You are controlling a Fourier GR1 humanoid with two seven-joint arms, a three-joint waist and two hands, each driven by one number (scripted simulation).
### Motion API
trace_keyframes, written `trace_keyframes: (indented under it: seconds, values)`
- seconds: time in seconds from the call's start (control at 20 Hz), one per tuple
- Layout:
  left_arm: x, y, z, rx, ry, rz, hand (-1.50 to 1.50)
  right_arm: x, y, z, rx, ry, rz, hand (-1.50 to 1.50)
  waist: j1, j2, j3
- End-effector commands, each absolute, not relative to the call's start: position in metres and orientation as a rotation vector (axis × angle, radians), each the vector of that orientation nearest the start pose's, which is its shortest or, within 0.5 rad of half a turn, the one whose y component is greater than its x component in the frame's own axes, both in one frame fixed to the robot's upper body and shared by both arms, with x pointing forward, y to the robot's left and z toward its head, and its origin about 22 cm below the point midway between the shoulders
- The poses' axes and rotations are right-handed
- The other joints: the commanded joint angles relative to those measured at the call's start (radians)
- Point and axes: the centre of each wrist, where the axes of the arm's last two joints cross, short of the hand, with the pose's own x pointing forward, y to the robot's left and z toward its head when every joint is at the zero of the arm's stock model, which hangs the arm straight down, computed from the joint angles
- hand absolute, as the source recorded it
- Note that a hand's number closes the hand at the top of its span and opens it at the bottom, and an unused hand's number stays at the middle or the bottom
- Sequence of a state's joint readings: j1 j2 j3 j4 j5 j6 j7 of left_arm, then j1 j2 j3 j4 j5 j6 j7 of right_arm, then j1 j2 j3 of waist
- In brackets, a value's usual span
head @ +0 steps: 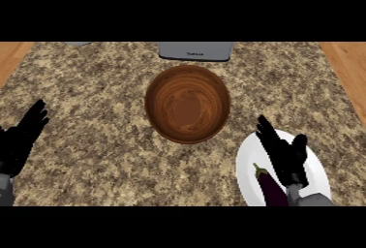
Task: Pick the lemon from the plate and place it in the bowl
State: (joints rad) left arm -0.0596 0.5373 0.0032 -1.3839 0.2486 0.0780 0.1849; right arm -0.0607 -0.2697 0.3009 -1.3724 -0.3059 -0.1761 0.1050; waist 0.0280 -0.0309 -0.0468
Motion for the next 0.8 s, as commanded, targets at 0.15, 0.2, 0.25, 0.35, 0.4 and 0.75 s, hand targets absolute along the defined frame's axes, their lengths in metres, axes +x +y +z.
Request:
trace_keyframes:
  seconds: [0.15, 0.2, 0.25, 0.35, 0.4, 0.75]
  values:
    - [0.266, 0.293, 0.034, 0.063, -1.490, -0.214, 0.00, 0.262, -0.285, 0.031, -0.113, -1.605, 0.142, 1.50, -0.068, 0.017, 0.046]
    - [0.271, 0.277, 0.040, 0.021, -1.562, -0.271, 0.00, 0.266, -0.288, 0.045, -0.117, -1.680, 0.143, 1.50, -0.085, 0.015, 0.045]
    - [0.271, 0.261, 0.045, -0.043, -1.602, -0.300, 0.00, 0.264, -0.299, 0.053, -0.153, -1.768, 0.140, 1.50, -0.108, 0.008, 0.047]
    - [0.266, 0.249, 0.035, -0.111, -1.571, -0.314, 0.00, 0.258, -0.347, 0.039, -0.621, -1.570, 0.417, 1.50, -0.077, 0.024, 0.042]
    - [0.263, 0.223, 0.036, -0.155, -1.584, -0.333, 0.00, 0.239, -0.329, 0.013, -0.476, -1.607, 0.278, 1.50, -0.060, 0.026, 0.047]
    - [0.277, 0.198, 0.034, -0.171, -1.590, -0.376, 0.00, 0.256, -0.342, 0.010, -0.493, -1.677, 0.535, -1.50, -0.031, 0.033, 0.047]
